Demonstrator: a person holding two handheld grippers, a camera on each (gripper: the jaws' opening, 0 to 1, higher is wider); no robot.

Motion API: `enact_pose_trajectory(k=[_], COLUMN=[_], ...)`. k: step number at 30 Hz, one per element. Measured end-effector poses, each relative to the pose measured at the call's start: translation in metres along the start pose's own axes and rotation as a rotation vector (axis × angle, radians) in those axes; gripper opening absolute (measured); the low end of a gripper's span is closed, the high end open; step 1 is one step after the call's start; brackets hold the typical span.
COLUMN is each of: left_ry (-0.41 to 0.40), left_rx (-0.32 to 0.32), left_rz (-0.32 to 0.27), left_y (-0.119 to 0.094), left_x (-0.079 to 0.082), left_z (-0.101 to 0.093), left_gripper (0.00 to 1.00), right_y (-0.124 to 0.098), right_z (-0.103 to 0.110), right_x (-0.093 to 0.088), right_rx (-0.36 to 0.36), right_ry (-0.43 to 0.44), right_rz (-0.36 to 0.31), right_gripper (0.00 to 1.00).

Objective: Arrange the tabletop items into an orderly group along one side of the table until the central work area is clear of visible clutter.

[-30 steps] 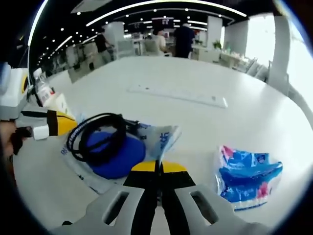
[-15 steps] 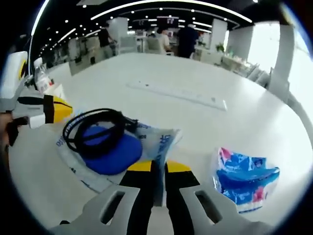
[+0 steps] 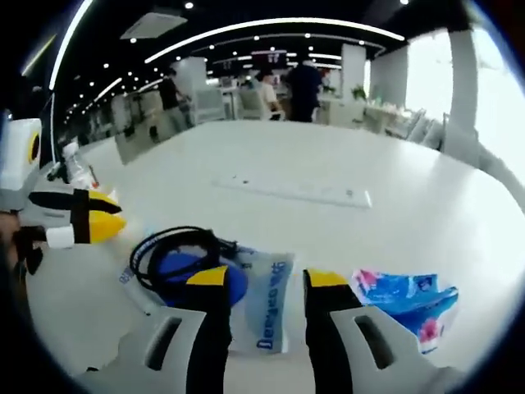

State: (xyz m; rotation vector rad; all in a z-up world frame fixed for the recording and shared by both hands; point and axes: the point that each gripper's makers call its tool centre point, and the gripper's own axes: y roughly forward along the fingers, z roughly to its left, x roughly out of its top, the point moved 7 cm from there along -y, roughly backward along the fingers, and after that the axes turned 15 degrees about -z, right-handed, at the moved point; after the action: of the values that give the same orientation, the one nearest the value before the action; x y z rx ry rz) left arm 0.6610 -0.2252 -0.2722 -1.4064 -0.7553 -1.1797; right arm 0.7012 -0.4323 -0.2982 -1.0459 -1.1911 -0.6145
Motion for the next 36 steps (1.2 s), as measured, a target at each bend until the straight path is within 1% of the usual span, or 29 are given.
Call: enact_pose_trajectory(k=[2, 3, 5, 7, 9, 10, 13, 14, 15, 17, 18, 20, 24, 27, 28, 29, 30, 33, 36], left_ry=[-0.012, -0.013, -0.009, -0.041, -0.073, -0.073, -0.075, -0.094, -0.124, -0.124, -0.125, -0.116, -0.097, -0.081, -0.083, -0.086, -0.083, -0.062, -0.065], left_rx=[-0.011, -0.012, -0.026, -0.047, -0.062, -0.065, -0.086, -0.094, -0.121, -0.137, -0.142, -0.149, -0.15, -0.166, -0.172, -0.175, -0.18, -0.189, -0.199], left_rz=[-0.001, -0.005, -0.031, -0.043, -0.043, -0.044, -0.057, -0.059, -0.05, -0.042, -0.023, -0.014, -0.016, -0.017, -0.025, -0.048, -0.052, -0.044, -0.059], left_y=[-0.006, -0.011, -0.018, -0.023, -0.029, -0.033, -0.044, -0.047, -0.052, -0.058, -0.064, -0.073, -0.088, -0.098, -0.103, -0.106, -0.109, -0.117, -0.126], left_x=[0.002, 0.004, 0.009, 0.012, 0.013, 0.013, 0.012, 0.011, 0.008, 0.003, -0.001, -0.007, -0.014, -0.016, -0.016, -0.015, -0.015, -0.014, -0.013], left_z=[0.0, 0.0, -0.001, -0.003, -0.006, -0.006, -0.01, -0.011, -0.015, -0.015, -0.015, -0.014, -0.012, -0.013, -0.012, -0.013, -0.013, -0.012, -0.013], left_gripper=[0.26, 0.29, 0.33, 0.37, 0.44, 0.47, 0.53, 0.55, 0.58, 0.62, 0.64, 0.68, 0.85, 0.91, 0.93, 0.96, 0.98, 0.99, 0.99], right_y=[-0.003, -0.005, -0.006, -0.007, -0.009, -0.01, -0.012, -0.012, -0.013, -0.012, -0.013, -0.014, -0.015, -0.013, -0.013, -0.012, -0.011, -0.008, -0.005], right_z=[0.003, 0.005, 0.008, 0.01, 0.013, 0.015, 0.019, 0.02, 0.022, 0.024, 0.027, 0.03, 0.039, 0.043, 0.045, 0.046, 0.047, 0.052, 0.055], right_x=[-0.001, 0.0, 0.0, 0.001, 0.002, 0.002, 0.003, 0.003, 0.003, 0.004, 0.004, 0.004, 0.003, 0.001, 0.001, -0.001, -0.001, -0.003, -0.004], right_rx=[0.006, 0.015, 0.022, 0.027, 0.033, 0.036, 0.049, 0.053, 0.056, 0.064, 0.065, 0.068, 0.078, 0.08, 0.08, 0.075, 0.075, 0.08, 0.08], right_ry=[0.032, 0.065, 0.087, 0.097, 0.117, 0.137, 0.16, 0.166, 0.173, 0.174, 0.172, 0.175, 0.2, 0.205, 0.207, 0.205, 0.205, 0.226, 0.231], right_rz=[0.013, 0.016, 0.014, 0.016, 0.016, 0.017, 0.019, 0.018, 0.018, 0.018, 0.018, 0.019, 0.018, 0.025, 0.027, 0.035, 0.037, 0.044, 0.045], right_gripper=[0.41, 0.43, 0.47, 0.51, 0.55, 0.56, 0.59, 0.6, 0.6, 0.59, 0.59, 0.59, 0.6, 0.6, 0.6, 0.6, 0.6, 0.6, 0.6])
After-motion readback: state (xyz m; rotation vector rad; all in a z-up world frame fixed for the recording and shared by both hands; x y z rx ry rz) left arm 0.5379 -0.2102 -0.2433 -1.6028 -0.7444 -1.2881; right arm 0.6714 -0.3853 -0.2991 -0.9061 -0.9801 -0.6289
